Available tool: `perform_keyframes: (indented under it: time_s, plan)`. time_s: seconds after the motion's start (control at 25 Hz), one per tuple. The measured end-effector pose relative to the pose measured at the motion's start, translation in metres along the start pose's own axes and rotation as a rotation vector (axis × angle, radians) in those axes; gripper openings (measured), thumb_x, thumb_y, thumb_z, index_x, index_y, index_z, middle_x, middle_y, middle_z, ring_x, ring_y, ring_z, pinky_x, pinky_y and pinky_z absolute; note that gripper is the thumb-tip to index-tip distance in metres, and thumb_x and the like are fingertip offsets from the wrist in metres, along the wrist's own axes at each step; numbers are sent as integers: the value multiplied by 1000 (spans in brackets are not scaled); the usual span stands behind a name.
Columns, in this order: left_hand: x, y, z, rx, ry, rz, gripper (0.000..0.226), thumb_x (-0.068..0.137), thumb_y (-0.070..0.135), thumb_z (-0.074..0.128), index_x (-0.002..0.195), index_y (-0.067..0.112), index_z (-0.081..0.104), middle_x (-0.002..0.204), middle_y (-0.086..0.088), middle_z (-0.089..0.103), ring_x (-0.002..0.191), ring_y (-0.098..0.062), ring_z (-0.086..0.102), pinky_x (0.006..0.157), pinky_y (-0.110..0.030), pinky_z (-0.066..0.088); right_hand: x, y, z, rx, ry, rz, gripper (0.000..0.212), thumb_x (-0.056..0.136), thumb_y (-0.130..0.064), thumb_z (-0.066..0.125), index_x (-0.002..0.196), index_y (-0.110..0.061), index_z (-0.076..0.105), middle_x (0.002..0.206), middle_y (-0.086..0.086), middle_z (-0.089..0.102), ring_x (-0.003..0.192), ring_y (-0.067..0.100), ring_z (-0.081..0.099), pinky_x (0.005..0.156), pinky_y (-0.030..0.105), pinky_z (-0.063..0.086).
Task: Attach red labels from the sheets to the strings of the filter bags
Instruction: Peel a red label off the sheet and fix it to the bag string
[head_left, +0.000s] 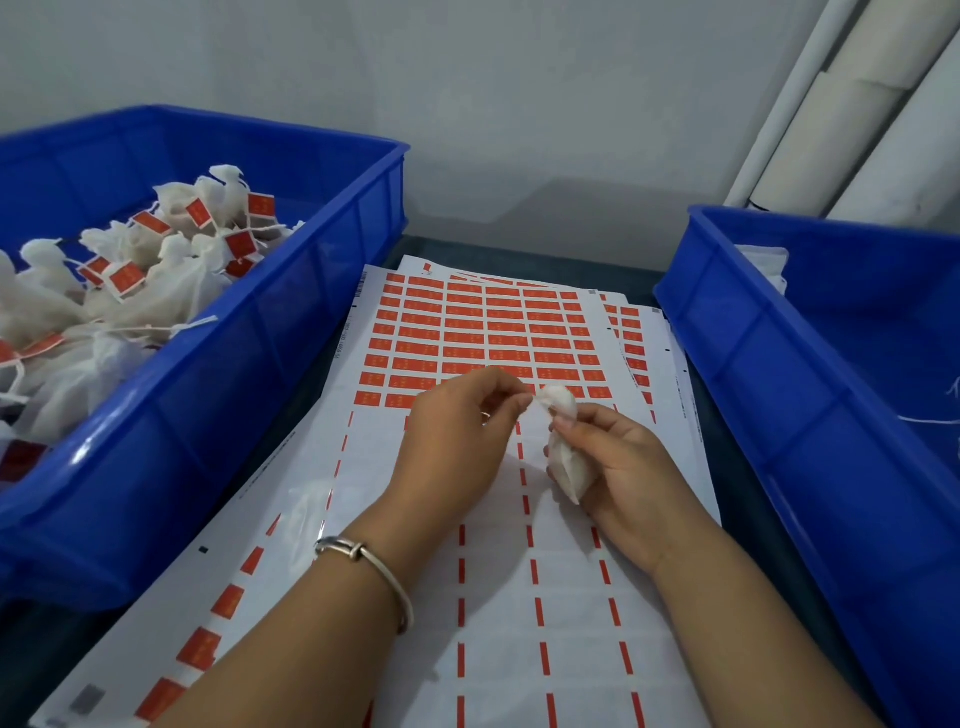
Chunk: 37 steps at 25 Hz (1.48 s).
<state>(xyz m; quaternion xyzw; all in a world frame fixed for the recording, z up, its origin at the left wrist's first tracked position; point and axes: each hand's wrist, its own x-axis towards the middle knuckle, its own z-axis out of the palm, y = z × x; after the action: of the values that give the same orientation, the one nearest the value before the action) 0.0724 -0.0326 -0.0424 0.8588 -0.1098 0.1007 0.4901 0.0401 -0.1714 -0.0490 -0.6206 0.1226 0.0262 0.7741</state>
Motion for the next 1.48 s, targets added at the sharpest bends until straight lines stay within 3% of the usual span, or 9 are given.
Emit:
perform_keyframes:
  time_s: [0.28,0.52,0.64,0.76,0.88,1.08,1.2,1.32,1.48]
  plan:
    - [7,-3,-7,-31,159,-142,17,87,29,62,80,41,53,73,27,55,70,1,56,57,-6,33,-4,-3,3,-251,-101,-55,40,90,-12,61,79,-50,70,88,-35,65,98,12,58,73,20,50]
    - [8,-3,-9,-75,188,-203,18,86,30,62,76,41,53,72,27,54,69,1,56,54,-5,32,-11,-8,1,-273,-250,-36,44,94,-9,53,79,-46,71,94,-37,64,102,8,58,71,14,53]
    - [8,-3,-10,-104,93,-165,20,85,30,64,72,43,54,71,29,55,69,2,56,55,-5,35,-13,-8,1,-153,-291,-39,35,96,-20,50,88,-45,72,102,-28,67,104,9,63,84,23,55]
    - [6,-2,-8,-136,35,-116,19,83,29,65,73,43,57,70,31,55,69,7,57,56,-4,37,-15,-8,4,68,-294,-33,21,80,-41,55,89,-46,73,104,-16,71,100,9,67,82,25,56]
    - [2,-1,-1,-144,-24,-67,13,84,27,66,80,38,61,74,29,57,71,5,58,57,-4,39,-12,-4,5,121,-324,-45,24,79,-35,55,89,-41,75,102,-6,73,97,16,69,84,31,55]
    - [-1,-1,4,-151,-13,-6,19,84,25,66,77,41,59,74,28,57,77,9,56,57,-1,42,-8,-1,3,54,-206,-60,28,91,-23,51,81,-23,78,92,1,74,85,18,71,79,29,56]
    - [2,-8,4,-151,42,-61,16,84,29,66,78,43,59,73,30,57,77,10,56,54,0,41,-7,0,2,44,-107,-86,19,74,-33,63,84,-28,78,97,-7,74,81,16,71,73,29,57]
    - [13,-22,6,-66,98,-217,11,84,34,66,95,34,66,78,30,55,68,2,57,57,-5,39,-7,2,2,42,-26,-93,24,64,-37,67,86,-37,77,101,-13,73,94,12,69,84,34,56]
    - [27,-27,12,195,-97,-226,28,82,45,66,106,34,58,94,18,53,64,-1,51,51,-11,34,-6,2,3,36,14,-92,20,65,-36,68,83,-40,76,99,-12,73,101,18,66,91,41,53]
